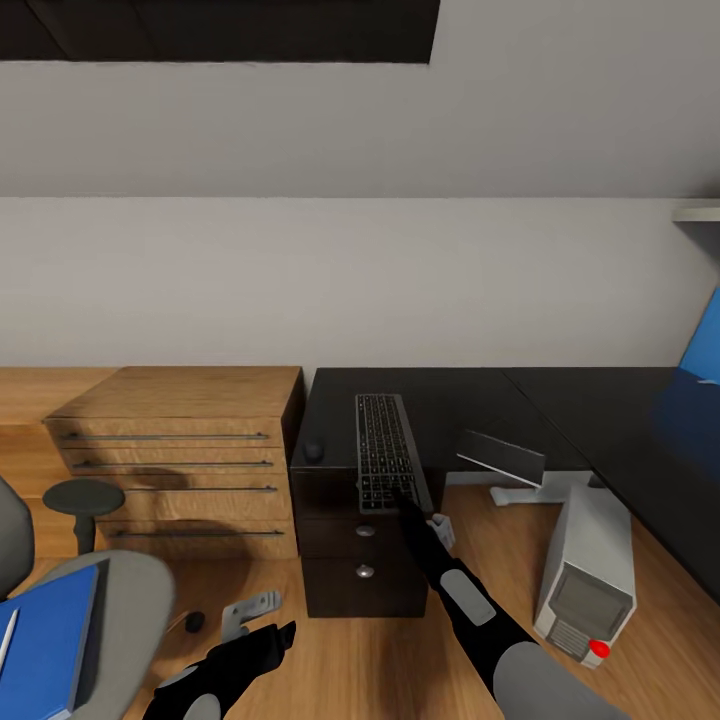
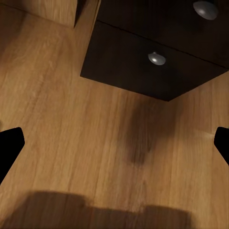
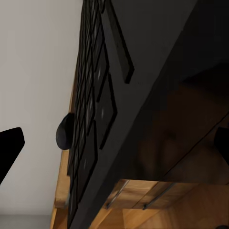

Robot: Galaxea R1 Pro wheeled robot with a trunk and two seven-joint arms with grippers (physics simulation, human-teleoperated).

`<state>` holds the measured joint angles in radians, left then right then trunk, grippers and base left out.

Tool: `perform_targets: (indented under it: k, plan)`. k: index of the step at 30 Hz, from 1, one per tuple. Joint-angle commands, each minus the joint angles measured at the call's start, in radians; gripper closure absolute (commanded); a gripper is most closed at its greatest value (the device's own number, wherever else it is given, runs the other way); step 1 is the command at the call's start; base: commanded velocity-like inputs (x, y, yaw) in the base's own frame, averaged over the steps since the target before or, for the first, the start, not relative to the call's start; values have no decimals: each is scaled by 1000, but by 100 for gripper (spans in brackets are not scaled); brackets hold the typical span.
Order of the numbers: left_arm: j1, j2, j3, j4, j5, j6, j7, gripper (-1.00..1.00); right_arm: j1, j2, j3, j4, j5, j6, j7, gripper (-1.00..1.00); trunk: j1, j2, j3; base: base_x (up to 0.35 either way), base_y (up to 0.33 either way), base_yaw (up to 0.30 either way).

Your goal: In the bedroom, organize the workspace by keeping the computer under the desk, ensuring the monitor is on the desk, placing the keyboard on the desk next to the monitor, placing the mouse on the desk next to the keyboard, moving the folder from the swivel chair onto the desk next to the mouse, stacking the notebook on top of the folder with the pen on top of the notebook, and positioning the swivel chair next to the desk.

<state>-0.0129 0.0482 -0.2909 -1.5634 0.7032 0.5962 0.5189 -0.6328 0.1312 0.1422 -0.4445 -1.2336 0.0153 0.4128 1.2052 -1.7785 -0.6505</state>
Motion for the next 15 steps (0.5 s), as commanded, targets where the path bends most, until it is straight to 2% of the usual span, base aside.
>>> perform_targets:
  k: [1, 5, 6, 15]
  plan:
    - [-1, 1, -2, -1, 10, 0, 10, -100, -1, -1, 3, 0, -10, 2, 3, -100, 0, 0, -1, 9, 0, 0]
    - [-1, 1, -2, -1, 10, 0, 10, -100, -1, -1, 4, 0, -9, 2, 3, -100, 0, 0, -1, 4, 0, 0]
    - [-1, 1, -2, -1, 10, 0, 10, -100, -1, -1, 4, 0, -8, 2, 3, 100, 0, 0, -1, 0, 0, 0]
    - [-1, 1, -2, -1, 12, 1, 13, -100, -1, 1, 7, 0, -6, 0, 4, 100, 0, 0, -1, 0, 0, 0]
